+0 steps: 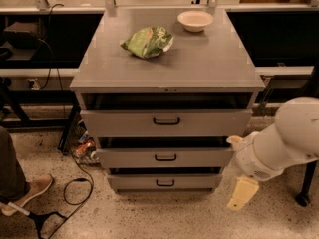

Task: Open middle drawer

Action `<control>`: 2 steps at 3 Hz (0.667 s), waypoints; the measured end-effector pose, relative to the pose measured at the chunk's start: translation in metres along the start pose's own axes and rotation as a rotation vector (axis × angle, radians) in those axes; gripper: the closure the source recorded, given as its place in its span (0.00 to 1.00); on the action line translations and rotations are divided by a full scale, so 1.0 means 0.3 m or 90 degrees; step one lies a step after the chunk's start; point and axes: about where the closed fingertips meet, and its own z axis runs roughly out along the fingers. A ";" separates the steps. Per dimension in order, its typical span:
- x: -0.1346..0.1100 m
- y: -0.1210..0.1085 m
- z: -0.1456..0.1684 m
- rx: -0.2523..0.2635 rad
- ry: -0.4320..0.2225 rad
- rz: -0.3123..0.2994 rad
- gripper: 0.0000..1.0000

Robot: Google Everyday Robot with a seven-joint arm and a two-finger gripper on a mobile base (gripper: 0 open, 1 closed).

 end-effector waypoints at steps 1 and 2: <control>0.050 -0.052 0.190 0.029 0.004 -0.017 0.00; 0.088 -0.121 0.385 0.042 -0.005 -0.011 0.00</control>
Offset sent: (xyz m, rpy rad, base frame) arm 0.0959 0.0012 -0.1898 0.0134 -0.0890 -0.0248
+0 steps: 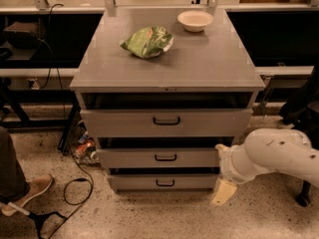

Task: Open middle drawer

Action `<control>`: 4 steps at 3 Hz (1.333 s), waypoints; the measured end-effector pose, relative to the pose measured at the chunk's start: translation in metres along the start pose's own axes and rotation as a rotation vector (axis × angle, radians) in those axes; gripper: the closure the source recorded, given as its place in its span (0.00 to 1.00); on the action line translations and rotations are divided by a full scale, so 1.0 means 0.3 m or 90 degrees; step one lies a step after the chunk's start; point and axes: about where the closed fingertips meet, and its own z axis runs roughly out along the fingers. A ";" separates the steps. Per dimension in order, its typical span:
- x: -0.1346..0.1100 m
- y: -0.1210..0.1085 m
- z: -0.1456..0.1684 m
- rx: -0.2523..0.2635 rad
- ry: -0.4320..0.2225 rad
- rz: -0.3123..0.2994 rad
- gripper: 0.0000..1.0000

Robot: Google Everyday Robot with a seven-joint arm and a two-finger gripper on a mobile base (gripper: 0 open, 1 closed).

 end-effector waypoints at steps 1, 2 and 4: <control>0.019 -0.035 0.206 -0.031 -0.032 0.019 0.00; 0.046 0.016 0.308 -0.067 -0.039 0.036 0.00; 0.073 -0.014 0.376 -0.036 -0.032 0.026 0.00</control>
Offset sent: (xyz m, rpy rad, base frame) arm 0.0217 0.0068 -0.0458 0.0469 0.0274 -0.0010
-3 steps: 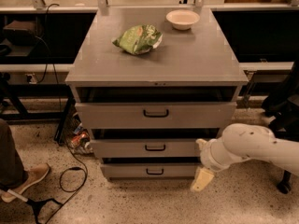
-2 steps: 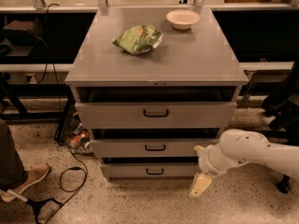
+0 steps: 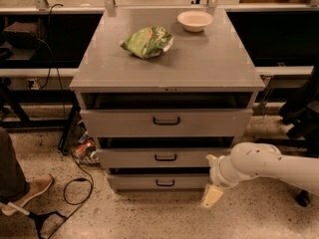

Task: Open middle drawer

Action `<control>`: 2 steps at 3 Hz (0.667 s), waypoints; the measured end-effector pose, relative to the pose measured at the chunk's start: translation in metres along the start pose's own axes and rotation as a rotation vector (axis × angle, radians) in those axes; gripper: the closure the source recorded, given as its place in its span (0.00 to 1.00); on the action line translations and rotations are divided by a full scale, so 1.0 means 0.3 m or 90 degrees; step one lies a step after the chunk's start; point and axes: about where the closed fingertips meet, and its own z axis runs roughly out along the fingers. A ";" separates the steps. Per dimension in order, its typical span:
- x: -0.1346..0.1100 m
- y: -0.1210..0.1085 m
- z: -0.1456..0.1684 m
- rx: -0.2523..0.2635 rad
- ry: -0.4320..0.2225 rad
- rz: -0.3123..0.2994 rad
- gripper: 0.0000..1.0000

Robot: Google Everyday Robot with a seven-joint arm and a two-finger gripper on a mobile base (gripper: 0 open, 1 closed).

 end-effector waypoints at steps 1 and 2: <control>0.017 -0.062 0.077 0.028 -0.023 -0.014 0.00; 0.015 -0.131 0.162 0.057 -0.065 -0.041 0.00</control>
Offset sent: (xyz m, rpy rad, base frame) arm 0.0790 0.0055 -0.0605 0.1191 -0.2260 0.0790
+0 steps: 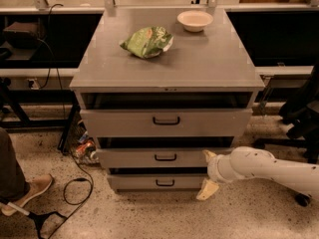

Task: Open middle drawer

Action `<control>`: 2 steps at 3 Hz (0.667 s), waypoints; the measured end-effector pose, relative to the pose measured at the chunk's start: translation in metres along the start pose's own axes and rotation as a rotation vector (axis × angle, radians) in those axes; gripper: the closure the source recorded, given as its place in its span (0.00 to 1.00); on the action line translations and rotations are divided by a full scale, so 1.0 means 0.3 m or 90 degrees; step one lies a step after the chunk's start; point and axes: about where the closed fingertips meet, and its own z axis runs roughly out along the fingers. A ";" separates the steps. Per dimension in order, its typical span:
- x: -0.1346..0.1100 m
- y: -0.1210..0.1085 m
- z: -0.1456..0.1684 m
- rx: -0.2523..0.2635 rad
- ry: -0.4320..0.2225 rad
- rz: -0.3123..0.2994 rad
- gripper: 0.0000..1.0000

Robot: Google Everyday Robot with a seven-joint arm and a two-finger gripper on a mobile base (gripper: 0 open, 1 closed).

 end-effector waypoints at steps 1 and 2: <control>-0.016 -0.053 0.066 0.015 -0.034 -0.033 0.00; -0.065 -0.111 0.099 0.031 -0.057 -0.092 0.00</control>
Offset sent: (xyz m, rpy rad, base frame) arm 0.0594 0.0282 -0.0006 0.0280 -0.1932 0.1802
